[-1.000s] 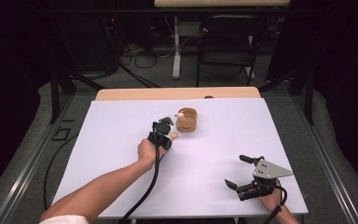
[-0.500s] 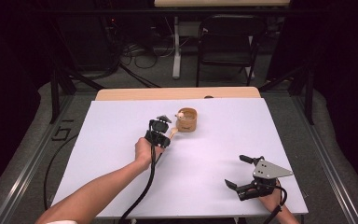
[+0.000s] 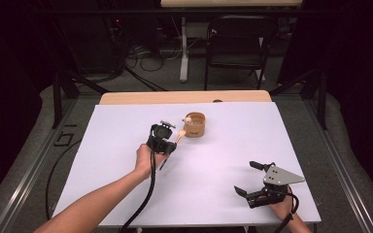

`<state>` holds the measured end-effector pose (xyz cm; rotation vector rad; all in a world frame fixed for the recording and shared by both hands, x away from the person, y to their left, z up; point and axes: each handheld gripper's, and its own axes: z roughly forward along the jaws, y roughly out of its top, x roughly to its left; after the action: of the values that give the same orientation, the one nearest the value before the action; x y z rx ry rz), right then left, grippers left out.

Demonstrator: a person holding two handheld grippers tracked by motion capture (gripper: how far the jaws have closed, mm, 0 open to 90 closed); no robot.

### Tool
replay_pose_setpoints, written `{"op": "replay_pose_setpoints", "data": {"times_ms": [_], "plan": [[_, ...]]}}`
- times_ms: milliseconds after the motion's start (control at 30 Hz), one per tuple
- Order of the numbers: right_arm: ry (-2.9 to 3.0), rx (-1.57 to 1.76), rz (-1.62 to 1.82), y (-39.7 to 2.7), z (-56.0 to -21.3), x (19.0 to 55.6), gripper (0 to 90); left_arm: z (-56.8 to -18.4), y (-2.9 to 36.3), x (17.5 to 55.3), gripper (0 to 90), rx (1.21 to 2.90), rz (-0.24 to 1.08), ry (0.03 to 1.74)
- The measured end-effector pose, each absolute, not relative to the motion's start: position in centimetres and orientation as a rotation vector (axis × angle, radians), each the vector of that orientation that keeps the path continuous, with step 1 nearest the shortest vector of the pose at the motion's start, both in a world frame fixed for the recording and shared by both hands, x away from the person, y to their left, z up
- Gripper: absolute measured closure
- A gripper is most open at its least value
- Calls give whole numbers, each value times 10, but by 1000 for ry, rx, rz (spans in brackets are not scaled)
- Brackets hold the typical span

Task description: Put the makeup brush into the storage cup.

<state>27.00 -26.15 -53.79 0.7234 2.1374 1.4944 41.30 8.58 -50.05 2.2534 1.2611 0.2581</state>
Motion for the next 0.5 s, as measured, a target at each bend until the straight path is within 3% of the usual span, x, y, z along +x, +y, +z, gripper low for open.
{"op": "replay_pose_setpoints", "data": {"times_ms": [500], "plan": [[2140,741,1487,-262,-539,272,4,-498,82,400,833,2202,324,1134]]}}
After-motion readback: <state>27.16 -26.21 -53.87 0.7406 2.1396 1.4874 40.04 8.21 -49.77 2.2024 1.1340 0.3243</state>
